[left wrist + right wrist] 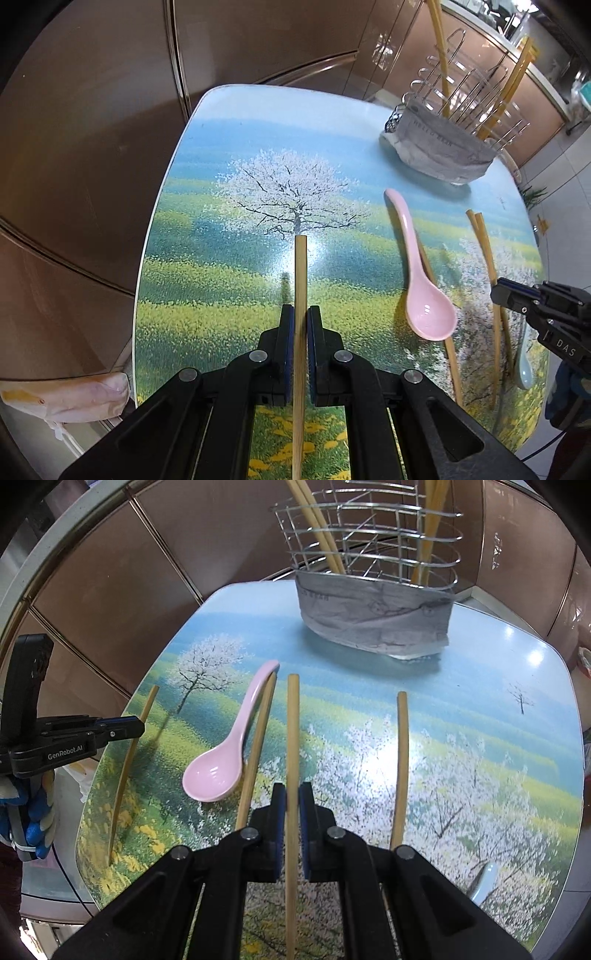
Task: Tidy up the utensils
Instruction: 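Lift the held chopsticks upright with both tools toward the wire holder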
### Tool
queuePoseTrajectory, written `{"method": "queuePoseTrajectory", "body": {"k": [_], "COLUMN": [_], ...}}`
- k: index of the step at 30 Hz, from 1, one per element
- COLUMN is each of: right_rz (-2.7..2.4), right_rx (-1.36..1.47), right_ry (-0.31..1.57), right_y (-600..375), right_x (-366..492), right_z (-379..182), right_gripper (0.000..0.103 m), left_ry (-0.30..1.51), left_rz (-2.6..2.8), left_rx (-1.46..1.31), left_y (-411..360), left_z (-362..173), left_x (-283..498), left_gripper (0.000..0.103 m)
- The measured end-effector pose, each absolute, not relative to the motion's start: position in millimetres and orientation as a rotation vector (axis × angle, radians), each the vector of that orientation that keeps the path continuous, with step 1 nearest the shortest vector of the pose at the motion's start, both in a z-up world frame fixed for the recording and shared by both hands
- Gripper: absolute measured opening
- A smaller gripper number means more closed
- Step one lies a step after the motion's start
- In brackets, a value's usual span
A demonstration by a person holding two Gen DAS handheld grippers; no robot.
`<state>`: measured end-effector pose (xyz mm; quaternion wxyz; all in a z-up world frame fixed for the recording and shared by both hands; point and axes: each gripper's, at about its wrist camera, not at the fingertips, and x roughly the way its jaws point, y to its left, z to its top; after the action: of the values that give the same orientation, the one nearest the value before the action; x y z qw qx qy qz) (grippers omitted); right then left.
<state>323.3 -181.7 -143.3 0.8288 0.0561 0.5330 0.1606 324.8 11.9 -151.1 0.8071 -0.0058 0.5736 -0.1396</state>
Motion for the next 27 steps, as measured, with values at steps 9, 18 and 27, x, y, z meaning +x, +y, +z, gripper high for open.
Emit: {"method": "queuePoseTrajectory", "body": {"k": [9, 18, 27], "right_rz": [0.328, 0.322, 0.317], "right_rx": [0.141, 0.149, 0.154], "right_ry": [1.072, 0.984, 0.873], "right_y": [-184.8, -175.8, -174.2], "right_x": [303.0, 272.5, 242.7], "right_z": [-123.3, -92.7, -44.9], "right_gripper": [0.007, 0.007, 0.007], "left_ry": [1.166, 1.095, 0.992], "left_rz": [-0.322, -0.343, -0.381], "left_rx": [-0.059, -0.085, -0.106], "left_y": [25.9, 19.0, 7.0], "left_z": [-122.9, -90.0, -44.7], "left_x": [301.9, 272.5, 248.9], "left_gripper": [0.006, 0.006, 0.006]}}
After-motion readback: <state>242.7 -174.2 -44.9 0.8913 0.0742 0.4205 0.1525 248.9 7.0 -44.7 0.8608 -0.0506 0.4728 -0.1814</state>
